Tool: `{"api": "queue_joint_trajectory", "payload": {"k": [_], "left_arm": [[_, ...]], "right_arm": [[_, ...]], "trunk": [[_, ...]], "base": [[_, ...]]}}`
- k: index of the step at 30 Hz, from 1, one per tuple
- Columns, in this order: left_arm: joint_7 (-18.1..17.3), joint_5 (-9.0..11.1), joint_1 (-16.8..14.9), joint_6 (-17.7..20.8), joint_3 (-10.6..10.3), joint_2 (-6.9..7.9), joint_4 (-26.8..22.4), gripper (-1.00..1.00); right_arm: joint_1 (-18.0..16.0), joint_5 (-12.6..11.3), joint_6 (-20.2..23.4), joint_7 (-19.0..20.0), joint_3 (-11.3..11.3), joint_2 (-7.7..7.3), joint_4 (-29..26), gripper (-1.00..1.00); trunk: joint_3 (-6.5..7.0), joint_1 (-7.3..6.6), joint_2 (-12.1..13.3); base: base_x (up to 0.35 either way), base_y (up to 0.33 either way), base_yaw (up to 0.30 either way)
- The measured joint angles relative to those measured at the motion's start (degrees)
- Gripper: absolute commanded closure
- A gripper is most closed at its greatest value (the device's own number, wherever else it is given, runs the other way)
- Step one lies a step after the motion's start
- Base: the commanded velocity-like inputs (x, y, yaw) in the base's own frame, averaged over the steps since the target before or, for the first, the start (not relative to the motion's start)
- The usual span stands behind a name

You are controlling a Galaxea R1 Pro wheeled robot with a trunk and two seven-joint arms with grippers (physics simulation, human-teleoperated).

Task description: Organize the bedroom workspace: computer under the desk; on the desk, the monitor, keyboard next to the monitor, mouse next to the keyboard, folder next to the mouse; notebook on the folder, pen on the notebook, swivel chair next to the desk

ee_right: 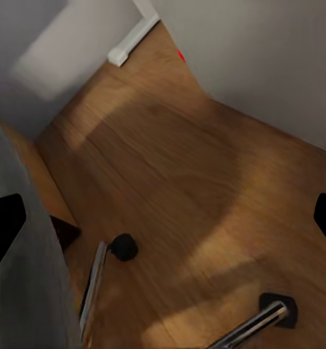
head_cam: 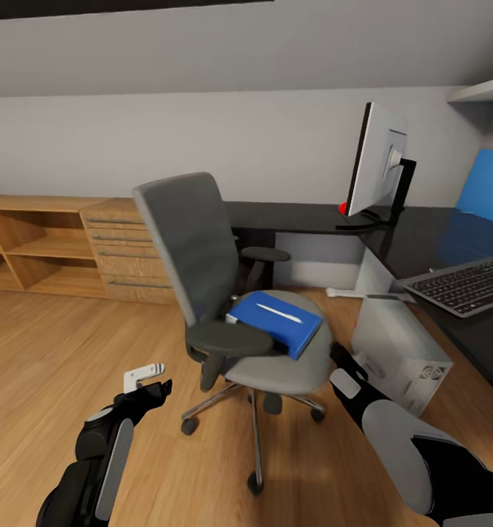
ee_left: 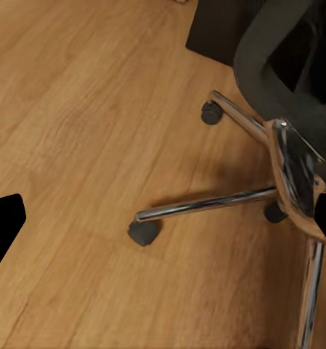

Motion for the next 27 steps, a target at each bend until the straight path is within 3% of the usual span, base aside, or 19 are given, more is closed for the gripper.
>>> {"api": "queue_joint_trajectory", "payload": {"k": [8,13,16,27], "left_arm": [[0.0,0.02,0.0,0.01,-0.01,-0.04,0.43,-1.0],[0.0,-0.03,0.0,0.01,-0.02,-0.04,0.44,-1.0],[0.0,-0.05,0.02,0.02,-0.01,-0.03,0.41,-1.0],[0.0,-0.05,0.02,0.01,-0.01,-0.03,0.42,-1.0]], "right_arm": [[-0.02,0.53,0.02,-0.06,-0.2,-0.04,-0.1,-1.0],[0.0,0.04,-0.06,-0.03,-0.03,0.08,-0.02,-1.0],[-0.05,1.04,-0.16,-0.16,-0.77,0.16,-0.16,-1.0],[-0.05,0.82,-0.94,-0.09,-0.48,0.33,0.13,-1.0]], "trunk": [[0.01,0.0,-0.01],[0.0,0.03,0.0],[0.01,0.02,-0.01],[0.01,0.02,-0.01]], "base": [[0.232,0.0,0.0],[0.033,0.0,0.026],[0.004,0.0,0.196],[0.0,0.0,0.266]]}}
